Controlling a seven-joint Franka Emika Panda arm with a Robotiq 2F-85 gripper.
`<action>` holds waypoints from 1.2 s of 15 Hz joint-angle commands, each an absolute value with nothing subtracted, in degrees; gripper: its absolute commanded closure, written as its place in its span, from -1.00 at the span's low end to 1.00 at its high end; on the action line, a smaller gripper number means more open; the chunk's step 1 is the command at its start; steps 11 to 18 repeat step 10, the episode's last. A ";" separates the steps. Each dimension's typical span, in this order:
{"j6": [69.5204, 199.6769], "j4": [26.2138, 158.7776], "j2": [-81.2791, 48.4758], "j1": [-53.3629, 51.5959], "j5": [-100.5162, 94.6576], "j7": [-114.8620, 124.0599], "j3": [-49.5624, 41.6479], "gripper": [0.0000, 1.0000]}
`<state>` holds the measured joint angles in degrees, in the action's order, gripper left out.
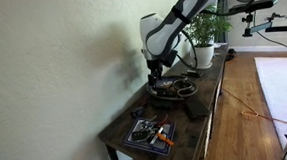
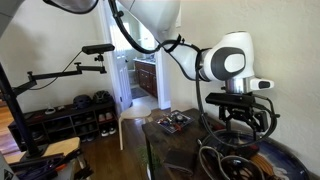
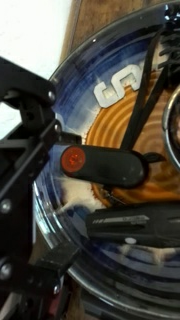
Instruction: Take the black object from the desk and put it in the bowl
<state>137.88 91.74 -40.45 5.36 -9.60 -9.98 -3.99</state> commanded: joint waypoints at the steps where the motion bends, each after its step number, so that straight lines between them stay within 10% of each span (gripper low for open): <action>1: 136.79 100.42 -32.60 4.30 -8.98 -7.50 -3.86 -1.00; 18: 136.01 103.60 -29.71 3.22 -8.95 -6.48 -2.87 -1.00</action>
